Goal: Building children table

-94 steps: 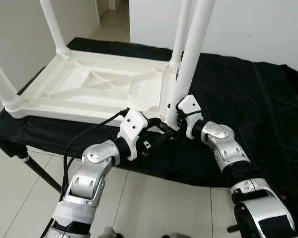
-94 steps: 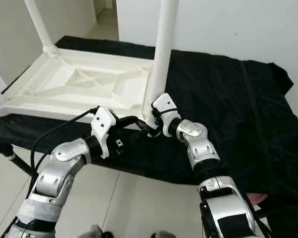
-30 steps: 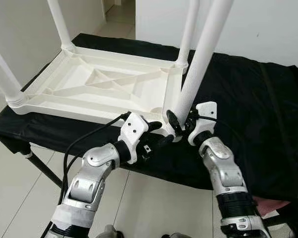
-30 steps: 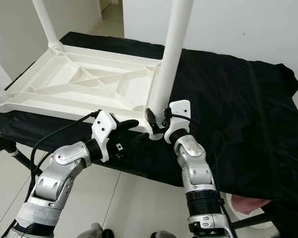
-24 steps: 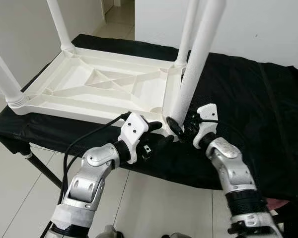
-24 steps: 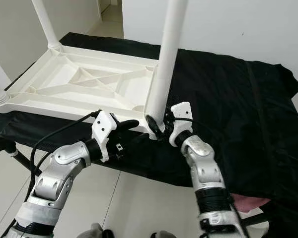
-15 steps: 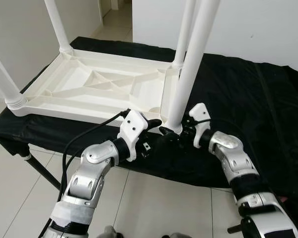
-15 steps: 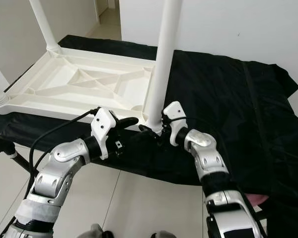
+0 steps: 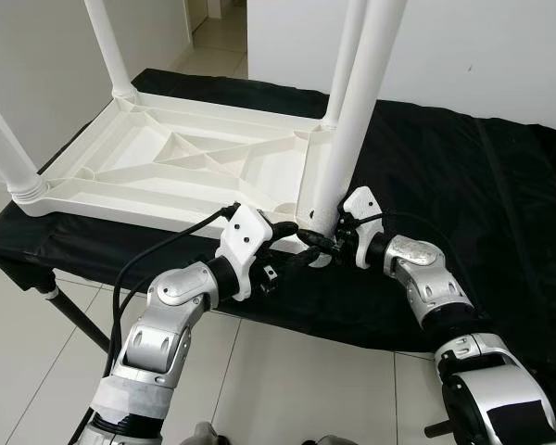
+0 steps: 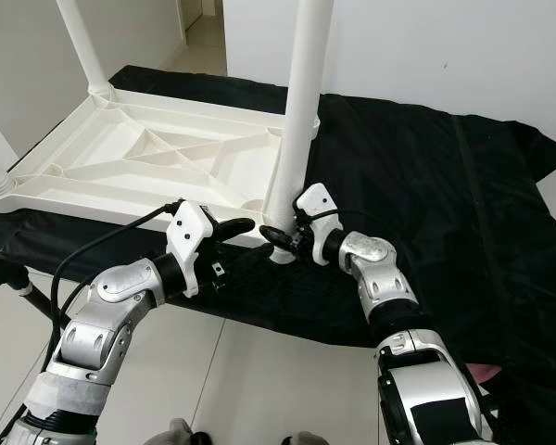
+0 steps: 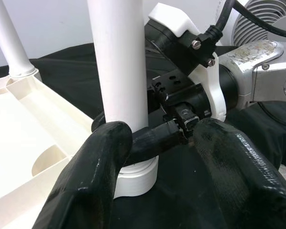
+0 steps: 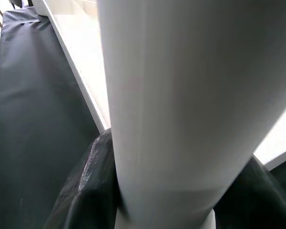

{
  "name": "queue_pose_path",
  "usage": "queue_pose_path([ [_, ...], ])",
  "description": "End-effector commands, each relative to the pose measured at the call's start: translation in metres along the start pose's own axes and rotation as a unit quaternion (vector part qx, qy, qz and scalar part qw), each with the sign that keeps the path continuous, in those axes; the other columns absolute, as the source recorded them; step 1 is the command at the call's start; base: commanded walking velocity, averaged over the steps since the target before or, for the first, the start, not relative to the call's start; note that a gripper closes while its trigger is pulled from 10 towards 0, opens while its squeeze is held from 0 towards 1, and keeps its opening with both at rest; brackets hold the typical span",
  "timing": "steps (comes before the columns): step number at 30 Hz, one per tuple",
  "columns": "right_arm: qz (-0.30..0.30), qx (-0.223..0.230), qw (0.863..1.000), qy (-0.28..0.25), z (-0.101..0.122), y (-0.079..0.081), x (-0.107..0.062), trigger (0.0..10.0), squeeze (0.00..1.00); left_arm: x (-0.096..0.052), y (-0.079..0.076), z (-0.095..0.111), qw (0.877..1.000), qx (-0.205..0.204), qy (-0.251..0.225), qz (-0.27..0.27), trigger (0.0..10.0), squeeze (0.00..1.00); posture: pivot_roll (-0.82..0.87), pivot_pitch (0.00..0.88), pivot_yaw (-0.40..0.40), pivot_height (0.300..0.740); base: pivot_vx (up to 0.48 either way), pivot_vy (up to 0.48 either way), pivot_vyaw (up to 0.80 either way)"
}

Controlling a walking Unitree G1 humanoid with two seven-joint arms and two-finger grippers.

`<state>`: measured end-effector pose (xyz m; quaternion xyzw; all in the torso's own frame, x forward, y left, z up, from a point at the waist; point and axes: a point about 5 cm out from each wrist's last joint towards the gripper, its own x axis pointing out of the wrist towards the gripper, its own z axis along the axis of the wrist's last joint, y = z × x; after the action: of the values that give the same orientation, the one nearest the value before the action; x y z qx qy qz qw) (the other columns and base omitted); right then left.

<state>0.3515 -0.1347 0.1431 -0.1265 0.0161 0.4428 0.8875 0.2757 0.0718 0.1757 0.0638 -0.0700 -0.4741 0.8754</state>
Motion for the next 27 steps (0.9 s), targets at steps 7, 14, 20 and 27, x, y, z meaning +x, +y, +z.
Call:
queue_pose_path([
  [7,-0.015,0.010,1.000,0.005,-0.013,0.006,-0.010,1.2,0.00,-0.001,0.003,-0.001,0.999,-0.003,0.001,0.040,10.0,0.00,-0.08,0.041,0.011,0.740,0.000,0.000,0.00],
  [14,-0.125,0.022,0.991,-0.035,0.001,-0.001,-0.011,10.0,0.00,0.001,0.002,-0.002,0.999,-0.005,0.001,0.034,10.0,0.00,-0.09,0.040,0.013,0.740,0.000,0.000,0.00],
  [20,-0.240,0.044,0.968,-0.061,0.012,0.007,-0.009,10.0,0.00,0.001,0.000,-0.002,0.999,-0.006,0.001,0.031,10.0,0.00,-0.09,0.042,0.011,0.740,0.000,0.000,0.00],
  [27,-0.423,0.071,0.901,-0.061,0.008,0.034,-0.007,10.0,0.00,0.002,-0.001,-0.002,0.999,-0.006,0.000,0.032,10.0,0.00,-0.09,0.029,-0.004,0.740,0.000,0.000,0.00],
])
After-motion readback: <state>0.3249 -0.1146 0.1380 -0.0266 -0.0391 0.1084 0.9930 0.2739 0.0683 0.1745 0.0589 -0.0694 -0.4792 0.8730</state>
